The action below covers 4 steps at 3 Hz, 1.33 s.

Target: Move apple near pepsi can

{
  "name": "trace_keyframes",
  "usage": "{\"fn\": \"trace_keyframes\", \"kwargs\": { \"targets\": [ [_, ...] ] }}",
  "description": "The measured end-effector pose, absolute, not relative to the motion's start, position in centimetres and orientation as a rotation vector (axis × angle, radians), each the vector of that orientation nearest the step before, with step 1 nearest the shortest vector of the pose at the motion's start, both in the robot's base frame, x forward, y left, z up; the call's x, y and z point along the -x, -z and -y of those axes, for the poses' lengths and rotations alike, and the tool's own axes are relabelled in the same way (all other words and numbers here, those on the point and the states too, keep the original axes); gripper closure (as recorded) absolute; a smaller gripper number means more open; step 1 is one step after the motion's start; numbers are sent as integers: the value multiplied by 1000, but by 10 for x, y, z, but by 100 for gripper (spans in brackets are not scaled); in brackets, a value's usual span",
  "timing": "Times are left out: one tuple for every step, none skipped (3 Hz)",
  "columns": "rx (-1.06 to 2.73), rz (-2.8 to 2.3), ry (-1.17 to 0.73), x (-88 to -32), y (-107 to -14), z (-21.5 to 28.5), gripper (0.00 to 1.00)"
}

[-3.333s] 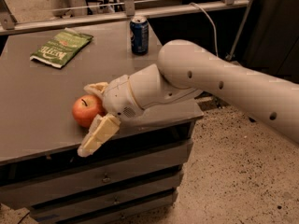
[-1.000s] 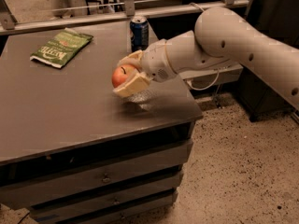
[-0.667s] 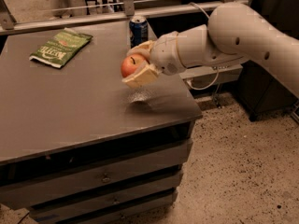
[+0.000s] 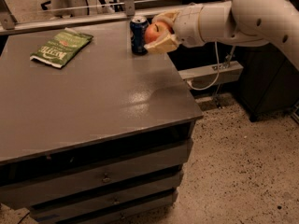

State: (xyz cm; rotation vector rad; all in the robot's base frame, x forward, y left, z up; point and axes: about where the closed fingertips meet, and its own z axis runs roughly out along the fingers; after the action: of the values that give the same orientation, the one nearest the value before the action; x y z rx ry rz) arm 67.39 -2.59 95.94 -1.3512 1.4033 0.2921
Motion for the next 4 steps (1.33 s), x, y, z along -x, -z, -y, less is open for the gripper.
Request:
{"fn": "trace_keyframes", "kwargs": {
  "targets": [
    [1246,-1409,-287,-709,-954,50,100],
    [1162,-1405,-352,-739,-938,54,100],
    [1131,-1415,-414,-760,-922,45,100],
    [1137,-1474,-446,-769,-909,38,100]
  ]
}}
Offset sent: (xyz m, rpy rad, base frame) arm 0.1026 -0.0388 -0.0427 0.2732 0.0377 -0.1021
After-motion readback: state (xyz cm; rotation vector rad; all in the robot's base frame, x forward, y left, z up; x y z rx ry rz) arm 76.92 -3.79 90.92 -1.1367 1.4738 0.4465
